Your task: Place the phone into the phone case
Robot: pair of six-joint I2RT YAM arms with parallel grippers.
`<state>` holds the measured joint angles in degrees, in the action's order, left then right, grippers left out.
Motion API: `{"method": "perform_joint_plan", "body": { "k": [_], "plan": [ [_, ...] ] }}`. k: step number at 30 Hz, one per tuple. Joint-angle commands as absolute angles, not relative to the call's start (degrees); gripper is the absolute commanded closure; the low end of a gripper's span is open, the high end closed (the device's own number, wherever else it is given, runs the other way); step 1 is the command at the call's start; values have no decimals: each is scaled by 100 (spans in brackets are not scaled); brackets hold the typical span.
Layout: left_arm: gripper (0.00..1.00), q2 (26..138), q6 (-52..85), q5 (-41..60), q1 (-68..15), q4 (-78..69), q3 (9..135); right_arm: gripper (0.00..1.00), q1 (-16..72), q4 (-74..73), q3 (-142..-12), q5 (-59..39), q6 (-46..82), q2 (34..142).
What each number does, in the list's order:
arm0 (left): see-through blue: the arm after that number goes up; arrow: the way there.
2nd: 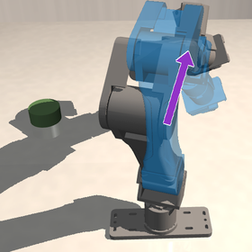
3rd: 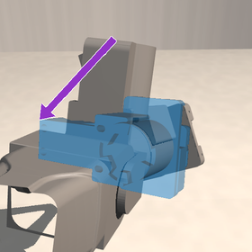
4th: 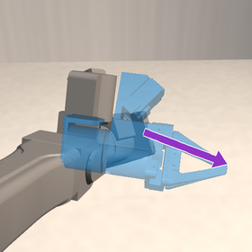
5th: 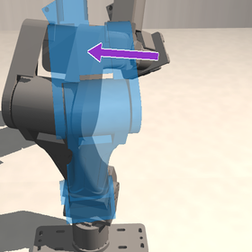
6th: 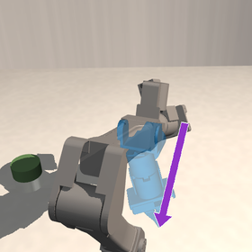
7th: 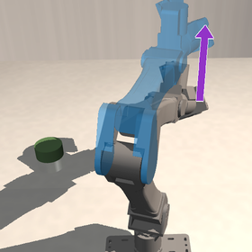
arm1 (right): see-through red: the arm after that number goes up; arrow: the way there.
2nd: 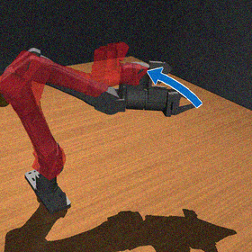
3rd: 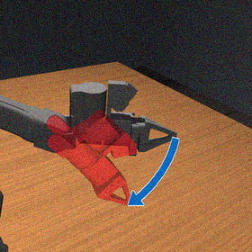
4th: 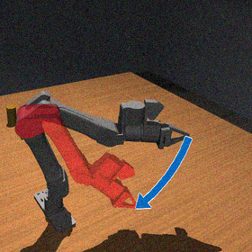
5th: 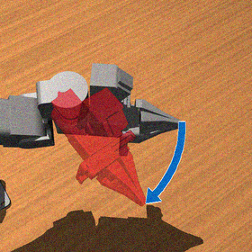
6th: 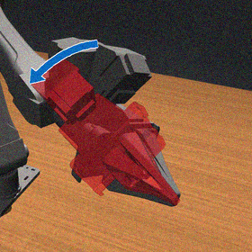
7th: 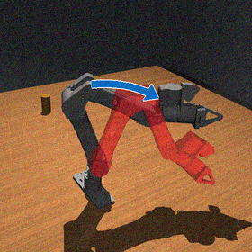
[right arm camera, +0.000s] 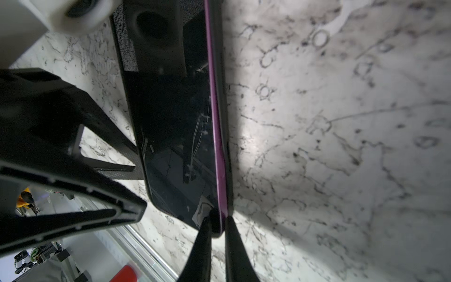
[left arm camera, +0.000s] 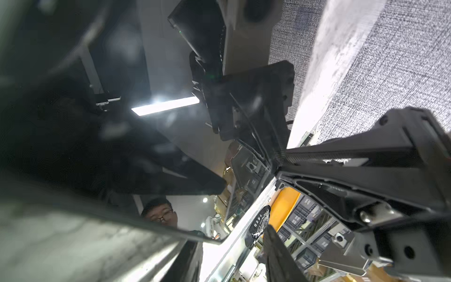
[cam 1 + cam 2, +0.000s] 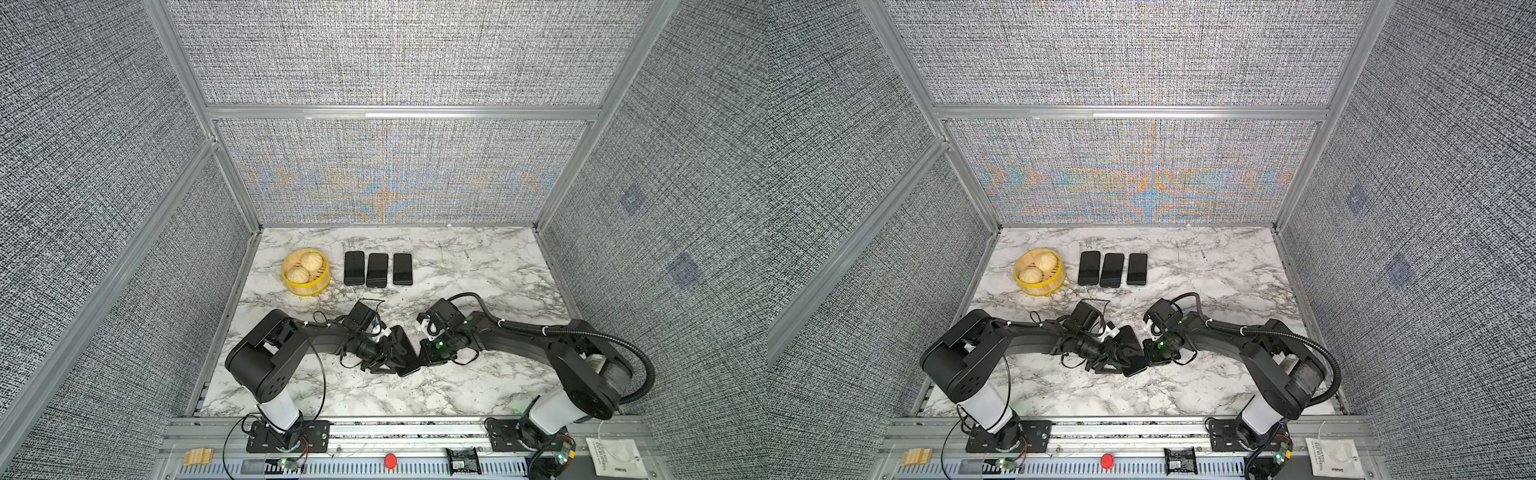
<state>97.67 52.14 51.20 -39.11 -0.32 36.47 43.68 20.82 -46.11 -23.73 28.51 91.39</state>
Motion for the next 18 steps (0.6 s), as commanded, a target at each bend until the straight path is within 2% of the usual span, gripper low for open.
{"method": "perform_joint_plan", "body": {
  "k": [1,11,18],
  "plan": [
    [58,9857,5237,4659,-3956,-60,3612,89,4417,1875,-4565,-2535,2847,9301],
    [65,10026,5264,4680,-3965,-215,3595,91,4518,1739,-4542,-2585,2880,9610],
    [66,10048,5254,4691,-3956,-254,3590,92,4537,1736,-4500,-2492,2855,9754]
  ]
}}
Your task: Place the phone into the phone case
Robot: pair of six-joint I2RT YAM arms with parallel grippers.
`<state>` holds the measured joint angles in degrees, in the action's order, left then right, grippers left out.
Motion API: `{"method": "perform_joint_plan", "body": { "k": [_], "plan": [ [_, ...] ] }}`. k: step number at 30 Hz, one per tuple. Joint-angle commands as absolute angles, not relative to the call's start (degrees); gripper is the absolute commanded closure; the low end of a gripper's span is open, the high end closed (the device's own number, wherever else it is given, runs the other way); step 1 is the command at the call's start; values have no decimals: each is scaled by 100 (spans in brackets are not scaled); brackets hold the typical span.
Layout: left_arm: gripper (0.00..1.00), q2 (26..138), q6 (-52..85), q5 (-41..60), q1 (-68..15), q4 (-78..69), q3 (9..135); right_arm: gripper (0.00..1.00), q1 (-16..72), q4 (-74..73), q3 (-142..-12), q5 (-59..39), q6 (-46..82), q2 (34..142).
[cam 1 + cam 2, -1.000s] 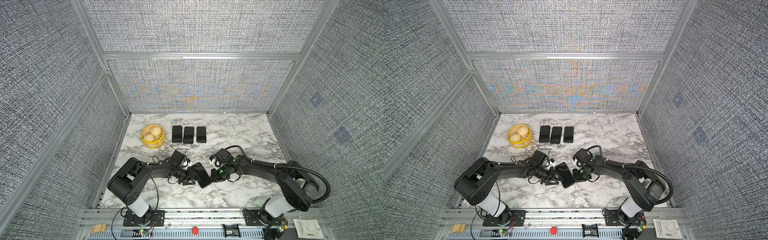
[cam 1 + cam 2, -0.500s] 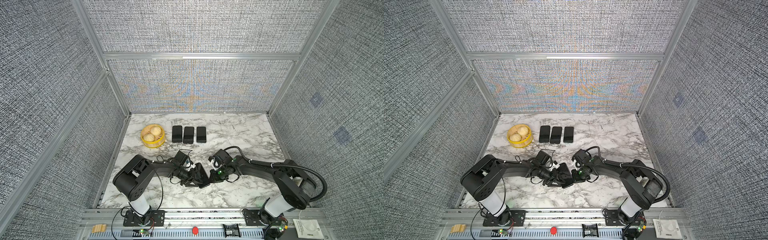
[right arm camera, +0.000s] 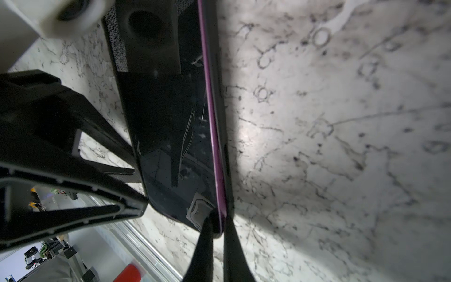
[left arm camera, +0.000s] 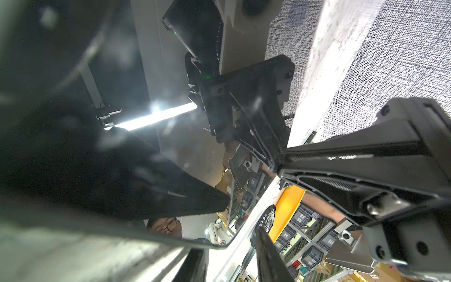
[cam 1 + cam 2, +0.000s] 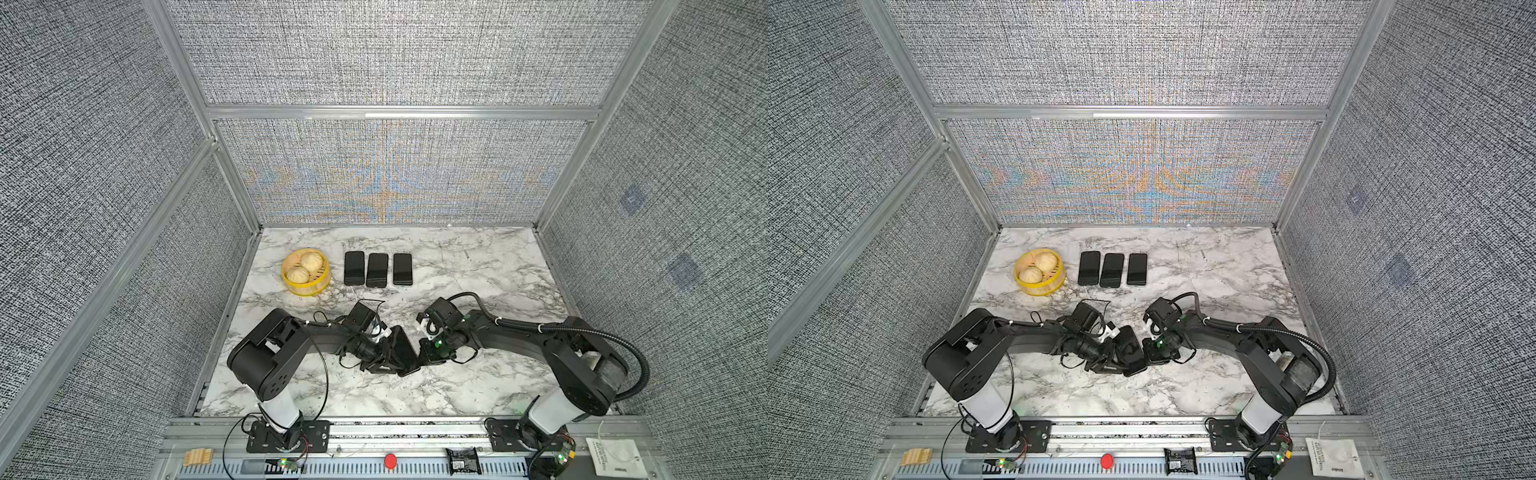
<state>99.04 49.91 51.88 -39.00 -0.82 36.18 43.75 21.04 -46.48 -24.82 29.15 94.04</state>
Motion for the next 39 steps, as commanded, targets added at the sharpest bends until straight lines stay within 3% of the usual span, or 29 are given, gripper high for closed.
{"method": "perform_joint_plan", "body": {
  "k": [1,17,26,39],
  "plan": [
    [66,10049,5249,4693,-3961,-259,3595,92,4542,1740,-4502,-2467,2850,9778],
    [66,10112,5273,4728,-3960,-334,3596,95,4588,1759,-4504,-2154,2856,10138],
    [66,10026,5227,4651,-3959,-201,3568,98,5050,3106,-5364,-1037,2535,9747],
    [66,9853,5174,4541,-3922,-110,3533,75,5062,3379,-5543,-818,2433,9127]
  ]
}}
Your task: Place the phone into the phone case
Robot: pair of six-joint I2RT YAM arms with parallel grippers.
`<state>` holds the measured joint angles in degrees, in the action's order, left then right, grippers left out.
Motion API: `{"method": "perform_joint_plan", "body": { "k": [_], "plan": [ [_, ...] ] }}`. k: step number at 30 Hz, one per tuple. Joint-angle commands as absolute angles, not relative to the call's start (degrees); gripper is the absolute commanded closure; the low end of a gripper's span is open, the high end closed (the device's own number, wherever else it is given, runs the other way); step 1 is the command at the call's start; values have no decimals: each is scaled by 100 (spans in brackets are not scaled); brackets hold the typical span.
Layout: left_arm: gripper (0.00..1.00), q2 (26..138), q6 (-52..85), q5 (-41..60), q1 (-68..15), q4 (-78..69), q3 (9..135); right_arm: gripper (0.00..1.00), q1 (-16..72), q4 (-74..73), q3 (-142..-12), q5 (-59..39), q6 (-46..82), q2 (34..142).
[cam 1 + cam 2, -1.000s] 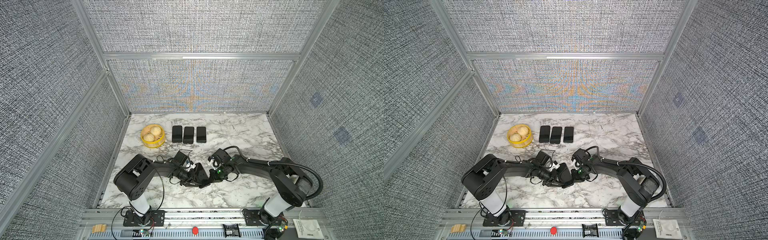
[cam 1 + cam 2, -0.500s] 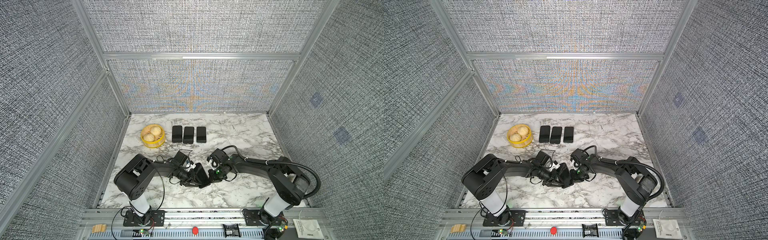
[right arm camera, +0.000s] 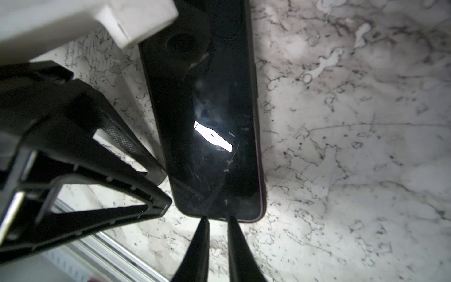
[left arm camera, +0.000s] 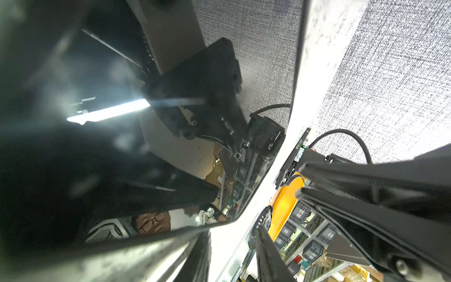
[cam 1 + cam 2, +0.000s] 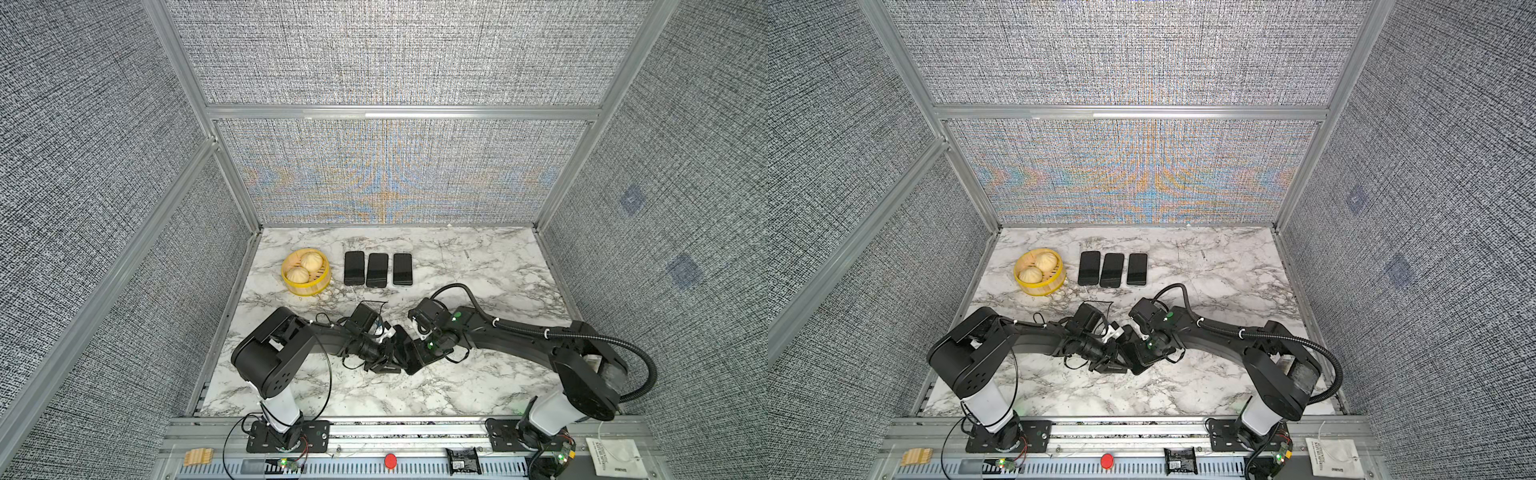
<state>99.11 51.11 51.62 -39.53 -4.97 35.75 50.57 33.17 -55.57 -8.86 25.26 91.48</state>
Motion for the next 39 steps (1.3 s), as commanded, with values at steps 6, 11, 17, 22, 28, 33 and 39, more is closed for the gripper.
{"method": "perform_joint_plan", "body": {
  "k": [6,11,17,22,28,33,39],
  "plan": [
    [65,8724,4888,3920,-3507,836,3421,45,5062,3284,-5642,-536,1868,9021],
    [55,7921,4661,3576,-2962,1491,3401,27,5153,3083,-6138,-382,1467,9598],
    [52,7785,4414,3584,-2641,1819,3371,10,5262,3217,-6683,-225,1257,10242],
    [51,7768,4346,3702,-2435,1751,3235,1,5391,3365,-6794,-23,1249,10510],
    [51,7914,4266,3818,-2338,1680,3226,1,5571,3612,-6873,286,1375,10887],
    [51,7952,4239,3841,-2313,1676,3277,18,5600,3789,-6882,704,1707,10914],
    [51,8039,4101,3841,-2268,1849,3585,25,5183,3849,-6794,920,2022,10665]
  ]
}}
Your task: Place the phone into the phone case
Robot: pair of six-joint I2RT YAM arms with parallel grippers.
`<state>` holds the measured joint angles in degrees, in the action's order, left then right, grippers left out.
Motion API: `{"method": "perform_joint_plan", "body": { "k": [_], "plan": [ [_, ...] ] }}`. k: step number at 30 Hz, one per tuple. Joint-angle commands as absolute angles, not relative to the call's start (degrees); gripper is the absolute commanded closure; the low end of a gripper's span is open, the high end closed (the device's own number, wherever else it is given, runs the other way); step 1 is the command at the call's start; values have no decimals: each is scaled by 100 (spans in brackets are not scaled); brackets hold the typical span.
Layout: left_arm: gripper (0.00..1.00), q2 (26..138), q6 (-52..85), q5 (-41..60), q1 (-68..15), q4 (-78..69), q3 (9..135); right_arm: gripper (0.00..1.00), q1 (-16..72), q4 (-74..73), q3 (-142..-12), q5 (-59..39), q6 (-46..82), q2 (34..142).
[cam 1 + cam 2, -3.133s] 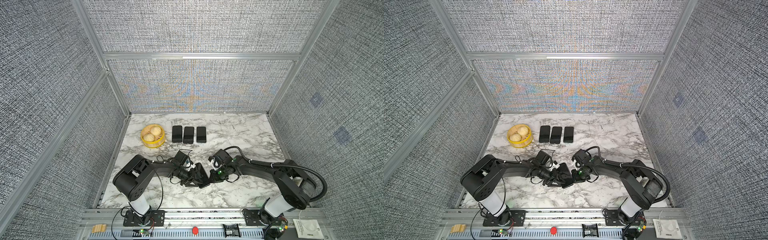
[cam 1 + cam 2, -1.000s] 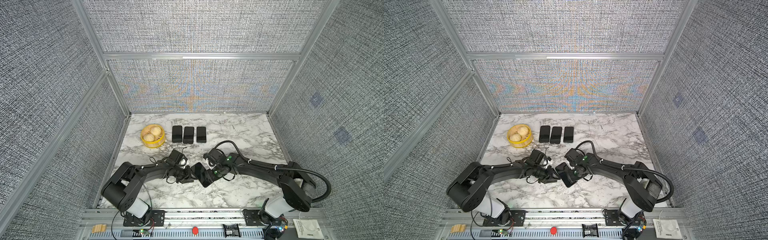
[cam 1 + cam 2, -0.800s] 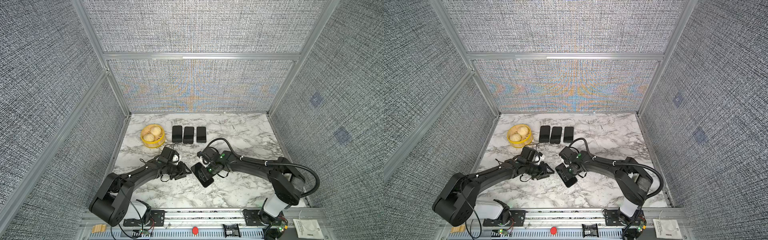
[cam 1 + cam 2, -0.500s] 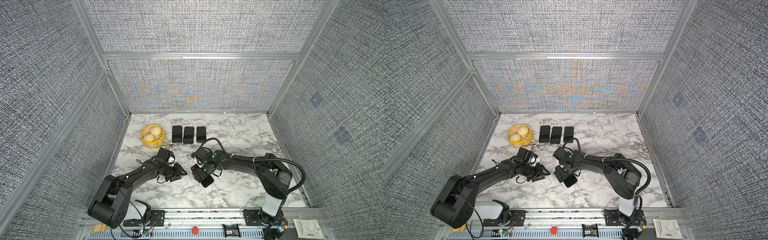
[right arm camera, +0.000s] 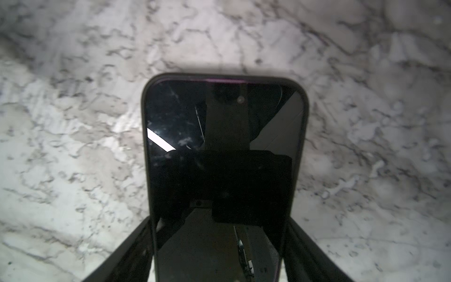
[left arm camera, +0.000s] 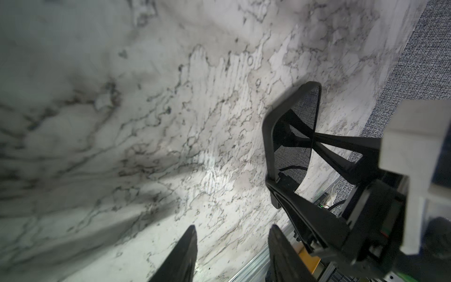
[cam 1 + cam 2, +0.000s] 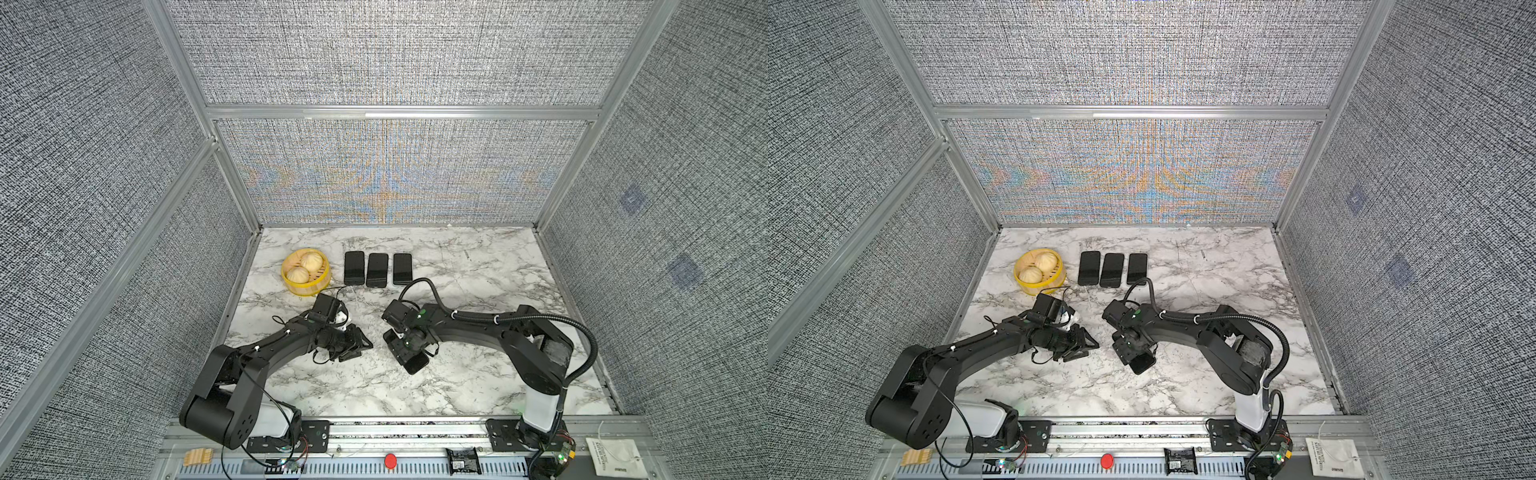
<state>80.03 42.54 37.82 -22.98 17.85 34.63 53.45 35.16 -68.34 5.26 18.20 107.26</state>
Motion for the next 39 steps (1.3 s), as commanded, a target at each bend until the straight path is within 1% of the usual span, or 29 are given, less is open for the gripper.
{"method": "perform_joint_plan", "body": {
  "k": [1,6,8,10,12,17,20,25,28,32,33,36,38,39],
  "plan": [
    [51,8066,4077,3841,-2261,1870,3664,26,5031,3845,-6811,923,2001,10609],
    [51,8226,3966,3832,-2222,1952,4041,29,3903,3582,-7076,711,1998,10439],
    [51,8296,3931,3806,-2199,1959,4145,29,3429,3487,-7475,423,2111,10679],
    [51,8366,3890,3789,-2175,1985,4235,29,3176,3443,-7998,162,2271,11085],
    [51,8433,3835,3780,-2147,2055,4319,29,3025,3451,-8504,27,2457,11516],
    [51,8407,3834,3736,-2101,2142,4411,29,2614,3754,-9816,332,2365,12542],
    [51,8409,3799,3709,-2092,2238,4472,30,2445,3955,-10422,553,2195,12899],
    [51,8443,3763,3646,-2083,2305,4537,28,2335,4114,-10855,548,2111,13254],
    [51,8480,3729,3601,-2077,2328,4618,21,2289,4140,-10988,466,2118,13372],
    [51,8535,3576,3533,-2081,2439,4774,7,2287,4163,-11065,491,2079,13318],
    [51,8497,3529,3460,-2082,2494,4804,1,2291,4166,-11065,499,2062,13240],
    [50,8260,3303,3050,-2083,2816,4950,1,2360,4006,-10801,793,1877,12664],
    [50,8042,3073,2499,-2087,3269,5197,1,2450,3362,-9976,1299,1751,11945],
    [50,7928,2990,2163,-2082,3500,5348,1,2460,2929,-9382,1321,1756,11568]
  ]
}}
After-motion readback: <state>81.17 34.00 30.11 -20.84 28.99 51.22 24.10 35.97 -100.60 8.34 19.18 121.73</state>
